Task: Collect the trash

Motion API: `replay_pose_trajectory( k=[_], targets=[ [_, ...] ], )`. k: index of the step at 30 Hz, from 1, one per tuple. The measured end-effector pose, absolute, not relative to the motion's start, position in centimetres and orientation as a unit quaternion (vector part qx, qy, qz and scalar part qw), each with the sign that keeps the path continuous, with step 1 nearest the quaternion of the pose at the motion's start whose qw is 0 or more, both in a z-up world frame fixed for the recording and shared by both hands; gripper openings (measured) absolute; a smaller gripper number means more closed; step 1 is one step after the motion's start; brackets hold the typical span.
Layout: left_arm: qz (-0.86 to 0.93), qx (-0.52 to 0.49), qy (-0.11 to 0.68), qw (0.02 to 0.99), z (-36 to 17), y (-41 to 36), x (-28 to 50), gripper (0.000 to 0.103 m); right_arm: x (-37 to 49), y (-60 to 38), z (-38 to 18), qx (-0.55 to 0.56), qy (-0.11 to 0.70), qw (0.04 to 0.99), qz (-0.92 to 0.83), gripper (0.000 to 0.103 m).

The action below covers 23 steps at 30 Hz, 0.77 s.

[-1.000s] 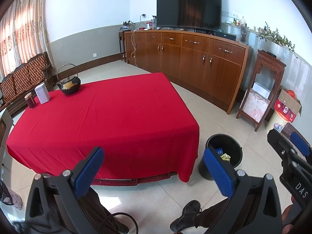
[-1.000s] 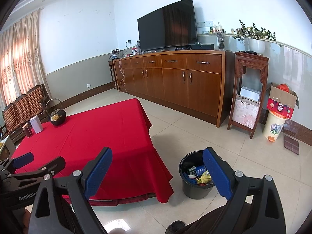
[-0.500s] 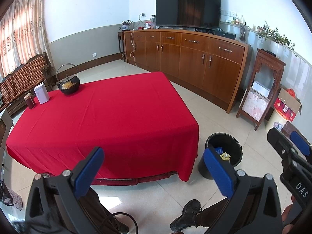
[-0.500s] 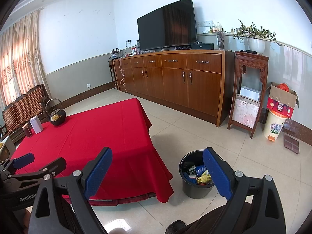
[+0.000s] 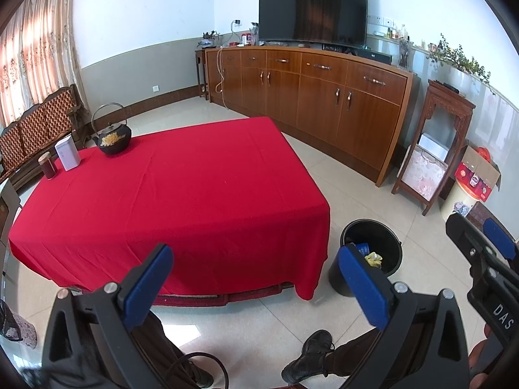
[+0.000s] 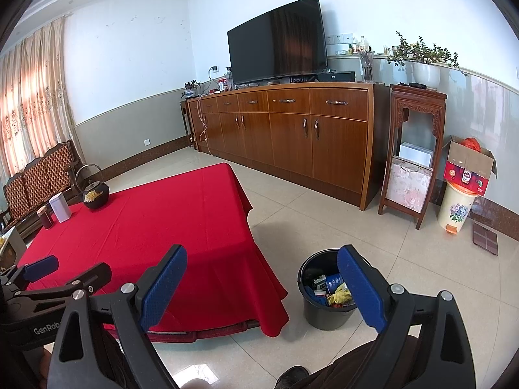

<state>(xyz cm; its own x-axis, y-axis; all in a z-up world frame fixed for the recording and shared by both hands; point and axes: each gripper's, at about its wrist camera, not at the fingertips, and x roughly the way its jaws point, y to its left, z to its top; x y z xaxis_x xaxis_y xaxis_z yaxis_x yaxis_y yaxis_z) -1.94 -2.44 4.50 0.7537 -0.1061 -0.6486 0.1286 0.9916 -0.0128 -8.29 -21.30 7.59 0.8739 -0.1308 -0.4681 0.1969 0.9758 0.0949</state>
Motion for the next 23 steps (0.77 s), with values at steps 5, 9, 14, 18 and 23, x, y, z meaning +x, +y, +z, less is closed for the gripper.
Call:
replay_pose_trajectory(
  k=[5, 9, 14, 18, 23],
  targets=[
    [-0.063, 0.016, 0.345, 0.936, 4.48, -2.46, -1.89, 0.103, -8.24, -21.26, 7.54, 0.070, 0.236, 0.965, -0.086, 0.095],
    [-0.063, 0.017, 0.347, 0.935, 4.50, -2.49, -1.76, 0.103, -8.31, -21.23, 7.42, 0.070, 0.235, 0.965, -0.087, 0.095],
    [-0.069, 0.019, 0.350, 0.934, 4.51, -2.71, -1.68, 0.103, -8.37, -21.24, 7.24, 0.073, 0.236, 0.965, -0.088, 0.095],
    [-0.084, 0.021, 0.347, 0.934, 4.56, -2.95, -1.74, 0.103, -8.40, -21.31, 7.38, 0.072, 0.235, 0.965, -0.088, 0.095],
    [-0.095, 0.020, 0.332, 0.938, 5.00, -2.98, -2.00, 0.103, -8.44, -21.37, 7.31, 0.073, 0.235, 0.965, -0.091, 0.095]
  ],
)
